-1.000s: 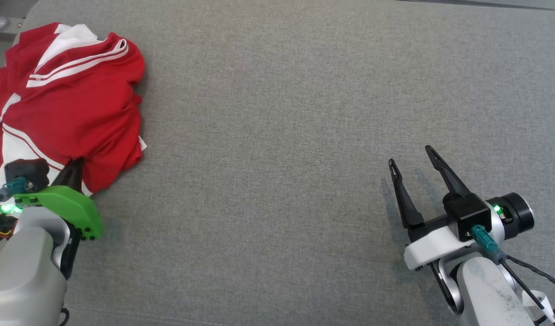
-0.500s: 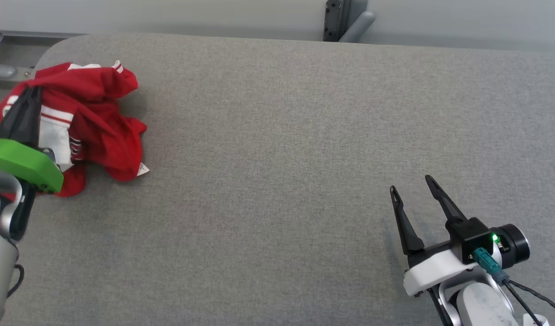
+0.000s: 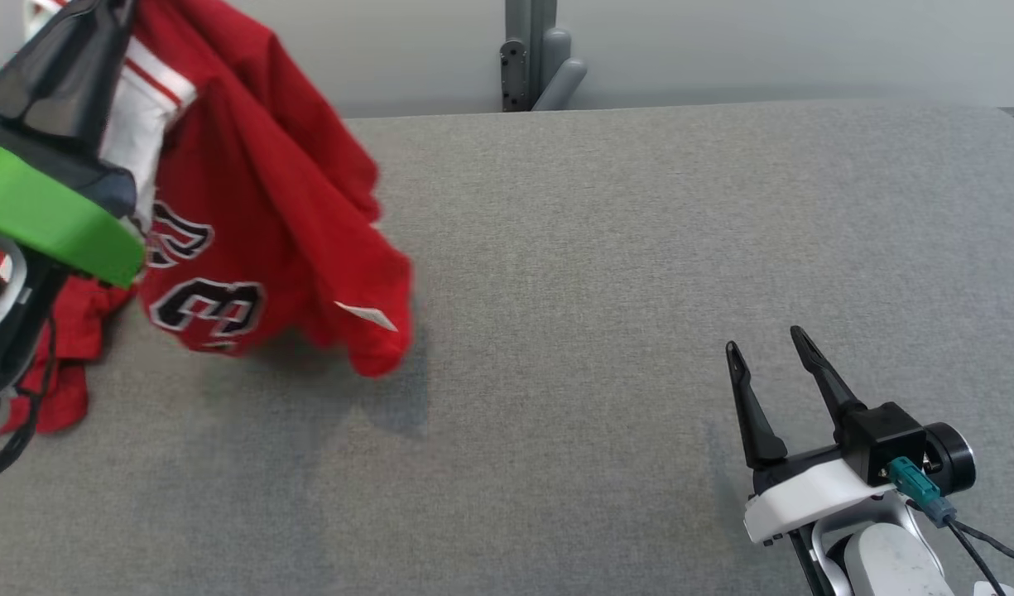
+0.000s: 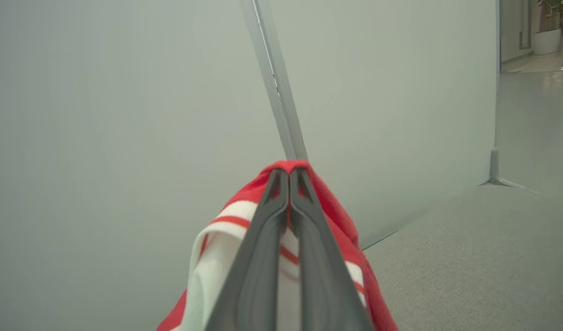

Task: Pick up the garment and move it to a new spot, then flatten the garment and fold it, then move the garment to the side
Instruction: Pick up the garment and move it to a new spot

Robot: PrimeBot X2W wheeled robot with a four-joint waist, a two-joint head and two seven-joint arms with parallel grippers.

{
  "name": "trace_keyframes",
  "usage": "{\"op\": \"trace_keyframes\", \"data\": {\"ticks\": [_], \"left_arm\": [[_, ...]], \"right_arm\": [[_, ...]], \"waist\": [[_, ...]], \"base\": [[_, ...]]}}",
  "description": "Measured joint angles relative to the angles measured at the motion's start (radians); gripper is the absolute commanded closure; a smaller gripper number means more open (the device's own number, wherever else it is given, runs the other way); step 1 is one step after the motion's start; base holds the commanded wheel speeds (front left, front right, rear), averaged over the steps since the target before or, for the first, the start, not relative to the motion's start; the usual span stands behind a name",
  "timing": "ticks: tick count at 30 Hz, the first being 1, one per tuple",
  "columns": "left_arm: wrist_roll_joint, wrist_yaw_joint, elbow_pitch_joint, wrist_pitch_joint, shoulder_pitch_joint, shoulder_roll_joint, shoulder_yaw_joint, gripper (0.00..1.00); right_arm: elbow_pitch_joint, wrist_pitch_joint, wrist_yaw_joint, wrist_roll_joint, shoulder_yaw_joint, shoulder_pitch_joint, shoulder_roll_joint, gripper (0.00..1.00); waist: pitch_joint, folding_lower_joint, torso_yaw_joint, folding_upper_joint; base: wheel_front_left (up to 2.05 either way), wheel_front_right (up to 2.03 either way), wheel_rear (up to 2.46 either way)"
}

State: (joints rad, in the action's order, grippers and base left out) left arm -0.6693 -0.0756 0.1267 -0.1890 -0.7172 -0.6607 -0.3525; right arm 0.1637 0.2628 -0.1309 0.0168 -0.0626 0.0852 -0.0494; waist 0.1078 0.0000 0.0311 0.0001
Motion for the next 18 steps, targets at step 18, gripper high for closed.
{"op": "trace_keyframes", "data": {"ticks": [18], "left_arm": [[-0.011,0.049,0.08,-0.118,0.011,0.221,-0.258,1.0]], "right_arm": [[-0.013,0.0,0.0,0.044,0.001,0.018,0.0,0.0]], "waist": [[0.018,0.0,-0.165,0.0]], "base": [[0.0,0.0,0.0]]}}
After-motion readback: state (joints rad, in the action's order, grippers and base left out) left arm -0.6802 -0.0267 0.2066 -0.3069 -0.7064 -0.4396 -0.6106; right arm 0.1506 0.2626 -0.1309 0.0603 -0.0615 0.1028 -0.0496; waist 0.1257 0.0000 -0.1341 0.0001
